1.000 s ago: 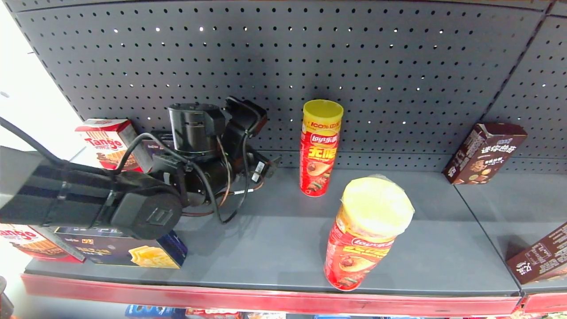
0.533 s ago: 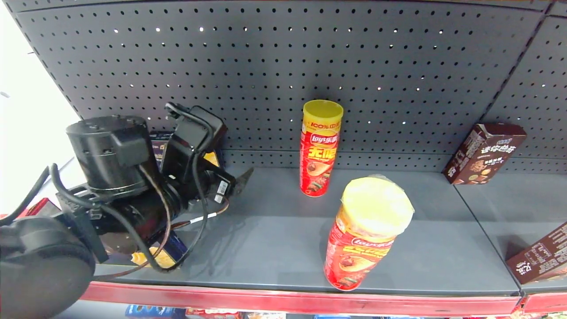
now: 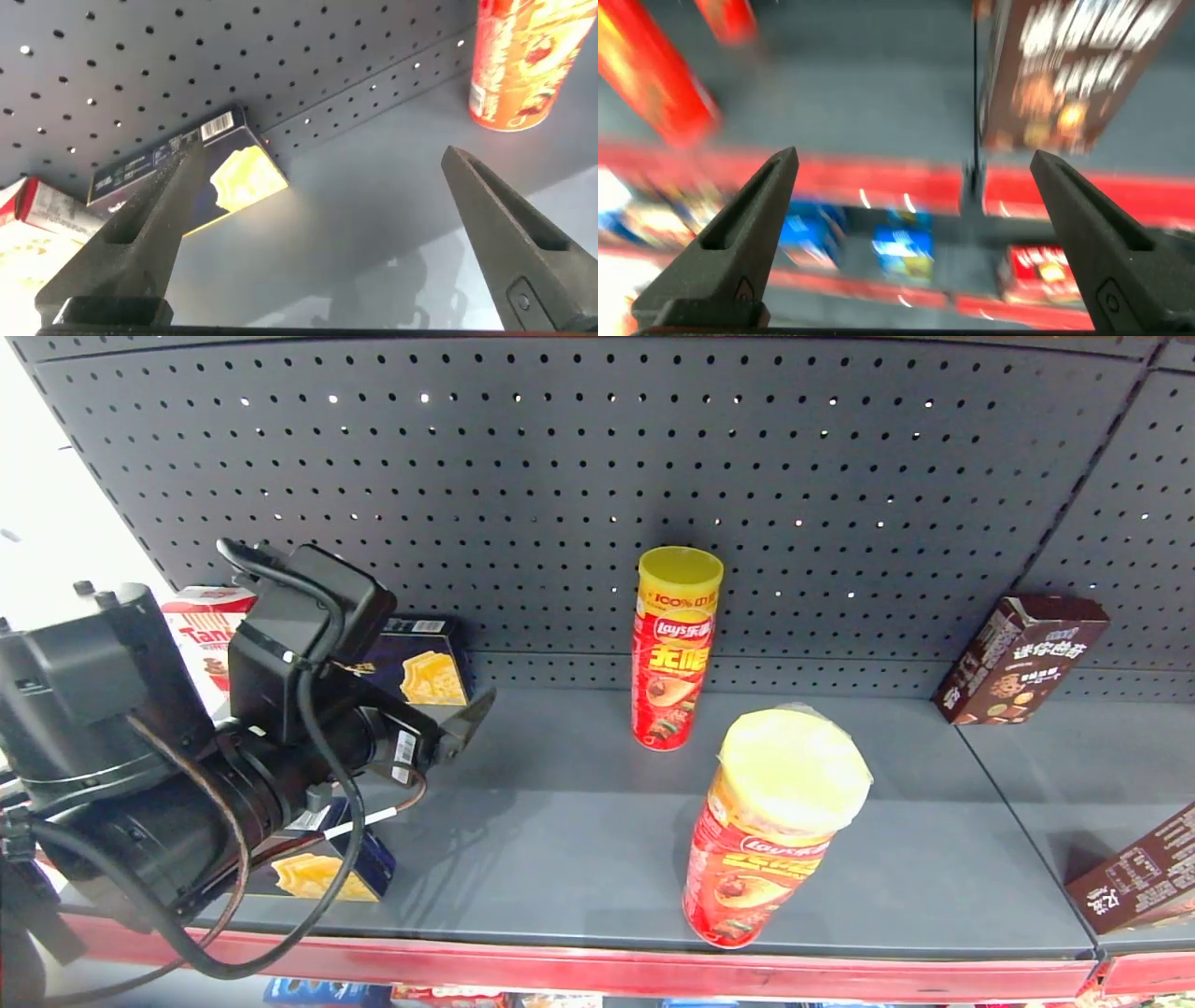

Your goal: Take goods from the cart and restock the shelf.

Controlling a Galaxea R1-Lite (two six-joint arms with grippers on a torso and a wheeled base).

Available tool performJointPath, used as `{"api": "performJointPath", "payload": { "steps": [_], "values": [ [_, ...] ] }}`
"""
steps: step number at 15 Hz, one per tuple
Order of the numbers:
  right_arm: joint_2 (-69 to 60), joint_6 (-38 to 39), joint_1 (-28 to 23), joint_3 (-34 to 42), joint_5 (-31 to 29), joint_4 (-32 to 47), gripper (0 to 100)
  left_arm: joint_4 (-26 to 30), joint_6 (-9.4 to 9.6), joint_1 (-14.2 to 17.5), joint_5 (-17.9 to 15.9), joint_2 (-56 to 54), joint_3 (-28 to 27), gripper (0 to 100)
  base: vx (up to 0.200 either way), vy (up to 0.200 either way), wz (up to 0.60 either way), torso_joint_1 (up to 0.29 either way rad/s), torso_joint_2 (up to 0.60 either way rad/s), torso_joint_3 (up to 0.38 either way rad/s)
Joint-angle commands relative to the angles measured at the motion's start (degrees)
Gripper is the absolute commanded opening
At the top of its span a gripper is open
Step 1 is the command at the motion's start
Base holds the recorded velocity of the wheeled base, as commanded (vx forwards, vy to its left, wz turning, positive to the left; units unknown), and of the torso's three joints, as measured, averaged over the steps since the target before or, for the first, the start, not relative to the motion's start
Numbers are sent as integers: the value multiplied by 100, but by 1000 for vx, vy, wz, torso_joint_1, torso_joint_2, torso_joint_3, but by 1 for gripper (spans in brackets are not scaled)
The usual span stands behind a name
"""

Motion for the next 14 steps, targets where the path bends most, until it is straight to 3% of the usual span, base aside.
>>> {"api": "performJointPath", "payload": {
  "steps": [1, 11, 14],
  "values": [
    [1475, 549, 134, -1581, 228, -4, 100, -4, -4, -2, -45, -33, -13, 100, 0, 0, 0, 0, 0, 0],
    [5527, -1552, 1356, -3409, 606, -294, 100, -31, -4, 103, -81, -33, 101, 100, 0, 0, 0, 0, 0, 0],
    [6221, -1728, 1708, -3488, 597, -302, 100, -31, 5, 103, -81, -33, 127, 100, 0, 0, 0, 0, 0, 0]
  ]
}}
